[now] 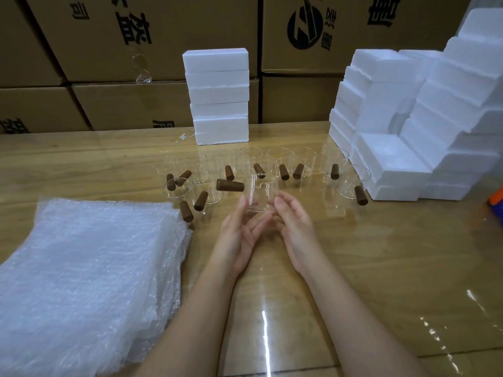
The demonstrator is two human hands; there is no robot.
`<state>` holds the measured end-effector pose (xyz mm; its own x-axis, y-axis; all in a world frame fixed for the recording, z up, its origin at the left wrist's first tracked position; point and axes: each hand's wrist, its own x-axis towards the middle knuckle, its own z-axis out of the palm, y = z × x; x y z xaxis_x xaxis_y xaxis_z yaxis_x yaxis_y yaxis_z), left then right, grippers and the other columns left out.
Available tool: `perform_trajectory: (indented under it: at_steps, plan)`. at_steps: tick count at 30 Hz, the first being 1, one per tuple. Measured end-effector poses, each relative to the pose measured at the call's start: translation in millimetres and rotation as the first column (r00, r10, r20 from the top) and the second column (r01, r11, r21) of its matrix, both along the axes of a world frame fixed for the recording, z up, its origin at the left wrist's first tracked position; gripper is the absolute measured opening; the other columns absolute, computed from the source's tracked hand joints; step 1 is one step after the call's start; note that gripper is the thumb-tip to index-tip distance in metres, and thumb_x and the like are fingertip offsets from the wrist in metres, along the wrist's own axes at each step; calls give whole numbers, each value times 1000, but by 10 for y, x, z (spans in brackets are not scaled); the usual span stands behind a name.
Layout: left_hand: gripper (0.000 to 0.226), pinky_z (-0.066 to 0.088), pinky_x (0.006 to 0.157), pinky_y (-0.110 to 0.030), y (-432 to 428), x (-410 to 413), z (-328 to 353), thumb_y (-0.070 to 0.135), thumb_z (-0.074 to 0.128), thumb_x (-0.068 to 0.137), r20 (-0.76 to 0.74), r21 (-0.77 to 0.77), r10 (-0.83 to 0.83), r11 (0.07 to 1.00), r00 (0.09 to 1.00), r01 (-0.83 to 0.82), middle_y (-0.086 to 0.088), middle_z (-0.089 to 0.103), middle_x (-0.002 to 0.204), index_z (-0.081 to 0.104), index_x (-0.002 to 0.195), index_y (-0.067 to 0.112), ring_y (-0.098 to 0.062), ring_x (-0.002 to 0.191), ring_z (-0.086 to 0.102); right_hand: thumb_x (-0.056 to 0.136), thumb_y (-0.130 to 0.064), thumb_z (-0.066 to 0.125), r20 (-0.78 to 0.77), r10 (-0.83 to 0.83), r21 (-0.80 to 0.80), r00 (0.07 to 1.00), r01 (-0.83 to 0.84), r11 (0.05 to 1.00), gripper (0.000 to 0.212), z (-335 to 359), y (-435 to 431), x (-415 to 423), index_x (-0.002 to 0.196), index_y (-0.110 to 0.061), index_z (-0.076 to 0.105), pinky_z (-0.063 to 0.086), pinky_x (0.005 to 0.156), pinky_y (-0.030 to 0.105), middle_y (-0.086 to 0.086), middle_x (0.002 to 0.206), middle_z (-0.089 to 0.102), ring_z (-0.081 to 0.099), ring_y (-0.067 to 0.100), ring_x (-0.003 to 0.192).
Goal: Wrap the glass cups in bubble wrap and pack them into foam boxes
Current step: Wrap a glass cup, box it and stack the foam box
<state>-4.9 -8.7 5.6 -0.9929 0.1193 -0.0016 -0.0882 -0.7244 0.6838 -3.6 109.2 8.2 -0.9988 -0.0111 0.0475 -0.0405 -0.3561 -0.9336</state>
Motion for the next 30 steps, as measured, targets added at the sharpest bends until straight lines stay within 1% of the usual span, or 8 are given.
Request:
perform_trajectory:
  at_steps: [3,7,10,15,19,22,25,30]
  plan:
    - [44,57,80,-33,38,-18,-1,41,59,83,42,-81,54,995,998,-50,-19,70,104,53,111,7,-31,100,68,71,-56,59,48,112,17,993,-113,993,65,5,-34,17,123,-17,57,46,100,33,0,116,68,62,12,112]
    - [24,57,75,-31,90,-13,-29,35,57,88,1,-247,211,947,977,-205,-11,68,102,54,94,12,-23,96,68,72,-52,61,47,88,-30,995,-87,996,46,-3,-33,11,112,-30,59,51,91,25,-6,110,69,64,11,108]
    - [3,55,69,-25,119,0,-58,16,54,95,-92,-395,336,852,937,-344,-3,64,95,56,93,14,-15,89,64,67,-48,70,61,-27,-28,998,29,999,51,-29,-28,-11,113,-29,56,50,93,24,-11,110,68,62,9,110]
    - [26,50,89,-22,169,36,-65,15,65,87,-299,-564,303,709,905,-423,8,60,113,55,108,25,-6,106,59,84,-25,66,7,-150,38,989,150,988,42,-44,-90,-9,122,-26,48,47,93,18,0,132,57,56,8,119]
    - [52,49,87,-18,159,25,-60,28,70,75,-241,-498,320,770,916,-400,5,58,122,47,121,18,-3,108,59,98,-14,50,-204,-152,108,967,176,978,25,22,-106,64,121,-19,56,43,91,10,-7,124,60,55,-5,115]
    - [55,51,83,-19,104,7,-55,36,73,67,-185,-403,337,831,923,-384,7,65,115,53,115,17,-3,105,63,98,-8,48,-323,-122,135,938,173,976,23,58,-107,107,114,-15,62,42,93,13,-8,122,63,55,-1,117]
    - [52,51,81,-22,33,-9,-61,44,79,68,-155,-432,321,828,934,-357,8,67,112,62,112,21,-7,105,63,97,-7,49,-285,-153,64,946,178,982,20,68,-61,82,104,-15,66,48,96,26,-4,112,70,61,10,114]
    - [36,51,78,-23,-57,-28,-10,49,75,70,-94,-329,149,928,984,-172,6,70,88,67,98,26,-15,93,67,95,-27,52,-40,-184,-91,982,180,979,22,109,156,-32,116,-20,54,52,60,19,0,77,72,66,10,66]
